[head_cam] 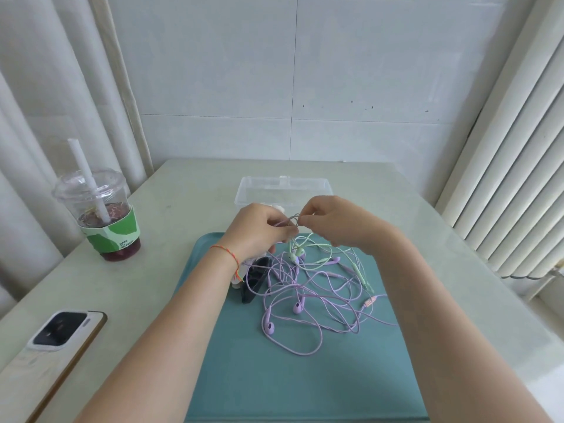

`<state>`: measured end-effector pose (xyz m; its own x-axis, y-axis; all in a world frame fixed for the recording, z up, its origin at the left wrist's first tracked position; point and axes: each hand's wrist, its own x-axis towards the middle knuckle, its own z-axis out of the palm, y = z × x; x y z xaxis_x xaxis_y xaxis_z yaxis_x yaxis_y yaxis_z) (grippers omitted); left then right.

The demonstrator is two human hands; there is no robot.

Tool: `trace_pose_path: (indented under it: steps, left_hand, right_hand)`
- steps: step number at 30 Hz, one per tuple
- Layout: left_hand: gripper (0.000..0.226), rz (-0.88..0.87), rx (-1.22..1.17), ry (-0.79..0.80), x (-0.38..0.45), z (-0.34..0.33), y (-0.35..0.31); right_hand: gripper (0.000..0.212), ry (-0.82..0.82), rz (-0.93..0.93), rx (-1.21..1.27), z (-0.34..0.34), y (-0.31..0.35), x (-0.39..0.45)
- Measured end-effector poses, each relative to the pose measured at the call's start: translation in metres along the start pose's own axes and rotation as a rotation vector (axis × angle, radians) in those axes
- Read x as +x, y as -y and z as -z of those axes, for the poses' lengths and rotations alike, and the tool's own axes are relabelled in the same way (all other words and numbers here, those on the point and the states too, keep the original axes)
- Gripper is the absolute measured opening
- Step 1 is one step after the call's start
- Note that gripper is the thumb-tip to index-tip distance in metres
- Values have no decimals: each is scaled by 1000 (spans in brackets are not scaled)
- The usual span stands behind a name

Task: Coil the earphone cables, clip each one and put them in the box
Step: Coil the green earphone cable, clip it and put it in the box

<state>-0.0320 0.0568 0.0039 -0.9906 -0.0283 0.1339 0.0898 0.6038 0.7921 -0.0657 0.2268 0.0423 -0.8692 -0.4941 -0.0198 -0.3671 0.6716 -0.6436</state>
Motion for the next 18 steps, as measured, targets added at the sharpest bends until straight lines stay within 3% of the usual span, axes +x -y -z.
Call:
trace_pose_path:
  steps: [2,5,9,12,18]
  left_hand:
    - [5,-5,-28,7,0,0,1]
    - [21,6,-38,0,3,-1,4]
    - [31,16,-178,52,4,-4,7]
    - [21,6,-265,130,3,-7,5]
    - [16,8,-86,-35,6,-16,13]
  right_hand:
    - [13,-78,25,-93,1,-2,1]
    - [12,-170,38,-24,4,-3,2]
    - [12,-139,41,145,7,1,-1]
    - [15,-153,46,235,8,2,-2]
    - [16,-139,59,149,6,3,-2]
